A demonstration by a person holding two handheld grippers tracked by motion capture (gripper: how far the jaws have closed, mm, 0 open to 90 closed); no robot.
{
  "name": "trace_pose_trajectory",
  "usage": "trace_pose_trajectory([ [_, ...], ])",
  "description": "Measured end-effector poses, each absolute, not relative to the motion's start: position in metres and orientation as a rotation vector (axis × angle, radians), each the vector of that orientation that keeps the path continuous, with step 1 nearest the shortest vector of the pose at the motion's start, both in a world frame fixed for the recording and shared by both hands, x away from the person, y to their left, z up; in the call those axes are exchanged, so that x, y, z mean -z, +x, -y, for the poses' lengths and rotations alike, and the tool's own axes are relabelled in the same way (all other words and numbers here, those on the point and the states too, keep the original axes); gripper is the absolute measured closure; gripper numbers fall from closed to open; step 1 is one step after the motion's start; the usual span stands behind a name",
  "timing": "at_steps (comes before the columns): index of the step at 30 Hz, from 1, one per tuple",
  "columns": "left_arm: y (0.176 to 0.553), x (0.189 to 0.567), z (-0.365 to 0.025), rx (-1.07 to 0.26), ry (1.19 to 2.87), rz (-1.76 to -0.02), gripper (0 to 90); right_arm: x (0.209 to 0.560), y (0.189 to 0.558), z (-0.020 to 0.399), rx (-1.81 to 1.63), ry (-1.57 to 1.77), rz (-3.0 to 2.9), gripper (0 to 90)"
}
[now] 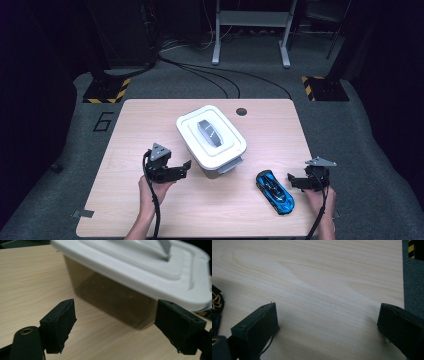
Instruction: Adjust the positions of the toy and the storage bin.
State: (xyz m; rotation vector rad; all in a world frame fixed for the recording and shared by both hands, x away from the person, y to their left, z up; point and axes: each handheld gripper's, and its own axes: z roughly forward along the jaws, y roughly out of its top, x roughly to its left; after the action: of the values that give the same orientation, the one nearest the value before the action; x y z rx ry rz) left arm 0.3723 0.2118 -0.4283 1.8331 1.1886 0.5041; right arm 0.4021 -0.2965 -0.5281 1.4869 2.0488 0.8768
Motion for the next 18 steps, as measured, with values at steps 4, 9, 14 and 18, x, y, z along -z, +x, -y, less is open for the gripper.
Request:
trace_pose_trajectory([
  [4,0.374,0.445,-0.234,-0.571,1.854,-1.242,11.9,0.528,0.402,0.296,-0.877,1.487,-2.048,2.3],
  [9,0.379,0.475,-0.258,-0.607,1.904,-1.324,6.3,0.528,0.402,0.296,-0.876,1.487,-2.048,2.3],
  [14,0.387,0.501,-0.277,-0.641,1.989,-1.348,3.2,0.528,0.402,0.296,-0.876,1.487,-2.048,2.3],
  [18,0.391,0.51,-0.284,-0.609,2.005,-1.354,2.5,0.528,0.402,0.296,-0.876,1.488,-2.047,2.3],
])
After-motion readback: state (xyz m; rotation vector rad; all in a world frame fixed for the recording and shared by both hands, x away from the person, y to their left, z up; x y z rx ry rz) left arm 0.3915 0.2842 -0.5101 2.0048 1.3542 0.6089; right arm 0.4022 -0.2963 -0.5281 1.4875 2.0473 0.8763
